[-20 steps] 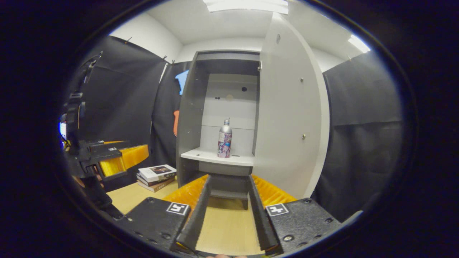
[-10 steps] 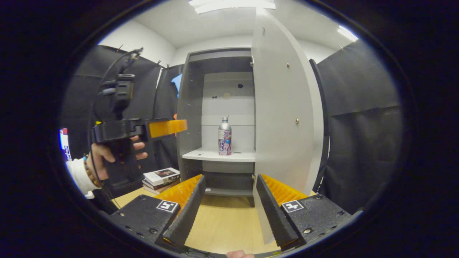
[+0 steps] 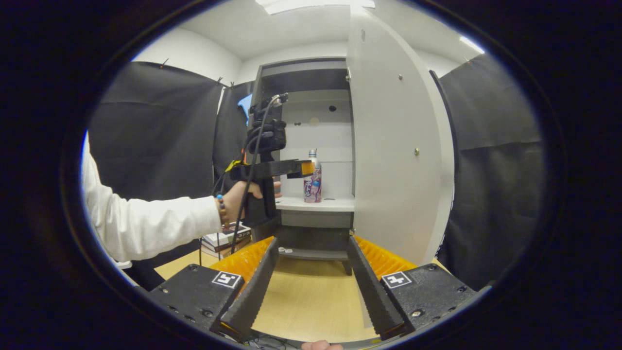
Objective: Open the cabinet door with the right hand, grasp the bottle in the cabinet with the left hand and place it on the coaster, then close the cabinet door with the right hand.
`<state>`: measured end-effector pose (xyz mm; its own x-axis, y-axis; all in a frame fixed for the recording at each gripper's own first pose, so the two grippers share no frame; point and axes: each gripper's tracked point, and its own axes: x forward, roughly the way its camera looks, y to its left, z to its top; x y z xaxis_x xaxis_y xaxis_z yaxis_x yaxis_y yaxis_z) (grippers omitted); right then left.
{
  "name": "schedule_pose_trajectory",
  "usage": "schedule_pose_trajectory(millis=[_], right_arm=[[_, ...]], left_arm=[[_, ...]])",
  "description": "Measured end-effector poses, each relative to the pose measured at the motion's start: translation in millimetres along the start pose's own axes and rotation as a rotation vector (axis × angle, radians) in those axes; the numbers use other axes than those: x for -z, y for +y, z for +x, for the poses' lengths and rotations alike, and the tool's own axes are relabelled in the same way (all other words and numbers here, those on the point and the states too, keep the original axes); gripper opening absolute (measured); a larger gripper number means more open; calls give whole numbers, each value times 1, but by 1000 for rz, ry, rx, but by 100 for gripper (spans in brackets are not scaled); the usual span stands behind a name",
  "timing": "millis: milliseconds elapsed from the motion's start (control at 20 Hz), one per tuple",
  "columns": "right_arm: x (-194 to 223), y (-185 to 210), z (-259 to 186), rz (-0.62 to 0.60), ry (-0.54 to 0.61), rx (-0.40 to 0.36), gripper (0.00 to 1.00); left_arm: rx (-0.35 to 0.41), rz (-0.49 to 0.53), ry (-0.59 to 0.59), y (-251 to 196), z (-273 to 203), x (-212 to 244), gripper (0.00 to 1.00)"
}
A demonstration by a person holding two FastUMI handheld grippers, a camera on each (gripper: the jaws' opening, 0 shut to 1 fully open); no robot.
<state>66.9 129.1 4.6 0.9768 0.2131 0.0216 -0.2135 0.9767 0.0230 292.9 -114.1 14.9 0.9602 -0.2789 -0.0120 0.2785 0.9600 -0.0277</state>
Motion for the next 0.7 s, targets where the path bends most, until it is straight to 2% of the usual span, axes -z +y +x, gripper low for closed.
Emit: schedule_pose_trajectory(millis=[200, 700], right_arm=[[6, -3, 5, 4, 23, 12, 90], [11, -4, 20, 22, 45, 12, 90]], left_arm=[[-58, 11, -1, 13, 36, 14, 95], [-106, 31, 54, 23, 72, 46, 95]])
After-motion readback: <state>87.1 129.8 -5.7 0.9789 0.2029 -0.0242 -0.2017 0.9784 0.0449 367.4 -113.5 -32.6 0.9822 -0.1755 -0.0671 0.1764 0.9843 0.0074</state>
